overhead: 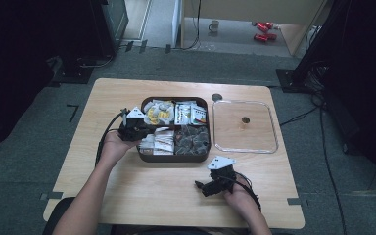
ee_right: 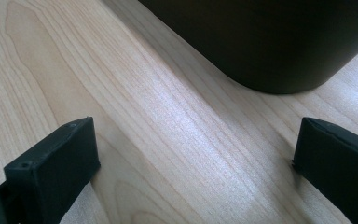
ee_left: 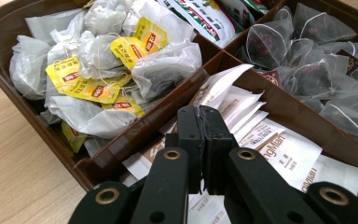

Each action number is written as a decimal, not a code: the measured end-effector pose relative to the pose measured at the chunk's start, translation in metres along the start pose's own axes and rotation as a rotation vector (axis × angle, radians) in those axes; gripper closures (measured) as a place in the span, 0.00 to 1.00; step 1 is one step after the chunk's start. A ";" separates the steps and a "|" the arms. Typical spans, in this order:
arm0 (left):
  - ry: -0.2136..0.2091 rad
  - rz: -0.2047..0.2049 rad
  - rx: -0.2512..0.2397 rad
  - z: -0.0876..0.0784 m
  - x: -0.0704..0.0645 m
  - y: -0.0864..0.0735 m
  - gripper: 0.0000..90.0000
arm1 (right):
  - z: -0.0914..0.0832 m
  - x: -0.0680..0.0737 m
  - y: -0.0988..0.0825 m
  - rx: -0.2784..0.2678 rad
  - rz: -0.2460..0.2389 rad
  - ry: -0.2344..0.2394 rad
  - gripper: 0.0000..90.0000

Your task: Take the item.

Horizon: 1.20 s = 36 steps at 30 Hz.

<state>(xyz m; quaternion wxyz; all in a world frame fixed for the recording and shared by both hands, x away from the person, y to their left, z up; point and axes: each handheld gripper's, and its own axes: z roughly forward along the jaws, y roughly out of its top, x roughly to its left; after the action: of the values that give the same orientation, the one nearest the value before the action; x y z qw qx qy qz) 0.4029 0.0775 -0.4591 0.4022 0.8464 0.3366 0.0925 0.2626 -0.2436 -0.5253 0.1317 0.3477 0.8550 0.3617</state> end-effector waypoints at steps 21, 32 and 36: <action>-0.004 -0.052 -0.044 -0.025 0.003 0.001 1.00 | 0.000 0.000 0.000 0.000 -0.003 0.003 0.00; -0.031 -0.095 -0.085 -0.040 0.006 0.003 1.00 | 0.000 0.000 0.000 0.000 -0.003 0.003 0.00; -0.019 -0.107 -0.100 -0.049 0.009 0.003 1.00 | 0.000 0.000 0.000 0.000 -0.004 0.004 0.00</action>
<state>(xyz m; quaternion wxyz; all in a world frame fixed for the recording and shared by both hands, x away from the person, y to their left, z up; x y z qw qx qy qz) 0.3902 0.1117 -0.4256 0.4515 0.8070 0.3723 0.0795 0.2631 -0.2436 -0.5253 0.1307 0.3456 0.8558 0.3620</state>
